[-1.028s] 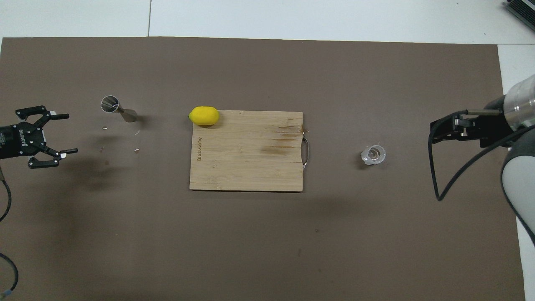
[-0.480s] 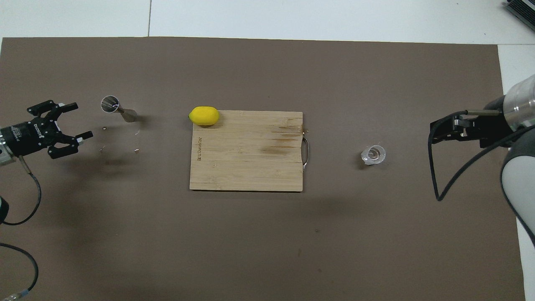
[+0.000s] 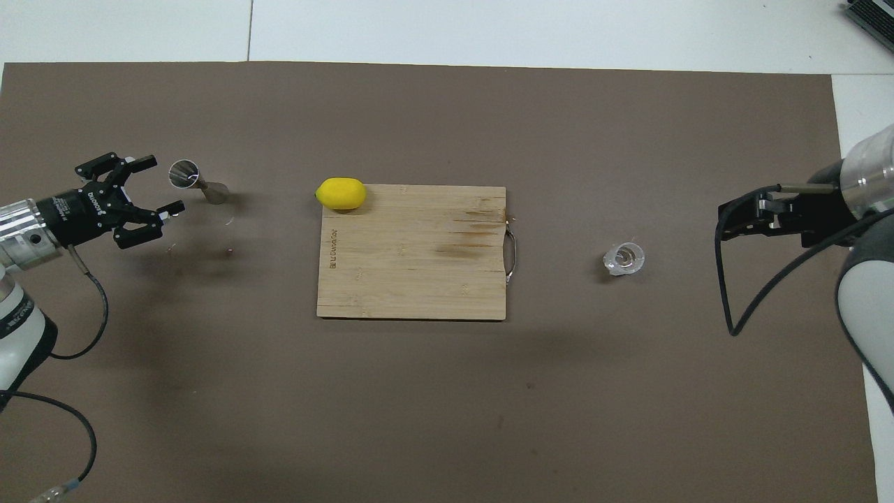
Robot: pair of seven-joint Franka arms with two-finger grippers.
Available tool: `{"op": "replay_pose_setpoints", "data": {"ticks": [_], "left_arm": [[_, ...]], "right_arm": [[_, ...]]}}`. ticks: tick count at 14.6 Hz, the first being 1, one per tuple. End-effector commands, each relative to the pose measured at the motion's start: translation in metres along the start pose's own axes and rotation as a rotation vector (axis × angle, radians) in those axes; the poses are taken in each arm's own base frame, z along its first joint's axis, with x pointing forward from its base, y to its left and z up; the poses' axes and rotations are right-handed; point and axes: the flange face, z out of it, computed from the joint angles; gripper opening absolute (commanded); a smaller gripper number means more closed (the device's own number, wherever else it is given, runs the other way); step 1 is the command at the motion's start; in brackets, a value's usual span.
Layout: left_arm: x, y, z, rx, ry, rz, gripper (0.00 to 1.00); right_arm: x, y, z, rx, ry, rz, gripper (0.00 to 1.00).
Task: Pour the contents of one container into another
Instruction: 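Reach the left gripper to the small metal cup and grasp it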
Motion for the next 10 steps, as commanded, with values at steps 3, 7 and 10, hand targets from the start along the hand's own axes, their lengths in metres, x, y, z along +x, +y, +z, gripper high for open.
{"op": "replay_pose_setpoints", "data": {"ticks": [3,7,10], "left_arm": [[0.004,0.003,0.012,-0.050,0.008,-0.025,1.00],[0.010,0.004,0.017,-0.051,0.005,-0.007,1.00],[0.011,0.004,0.021,-0.052,-0.001,-0.014,1.00]], "right_arm": [[-0.003,0.000,0.001,-0.003,0.011,-0.025,1.00],[-0.003,0.000,0.001,-0.003,0.011,-0.025,1.00],[-0.004,-0.001,0.001,-0.003,0.011,-0.025,1.00]]}}
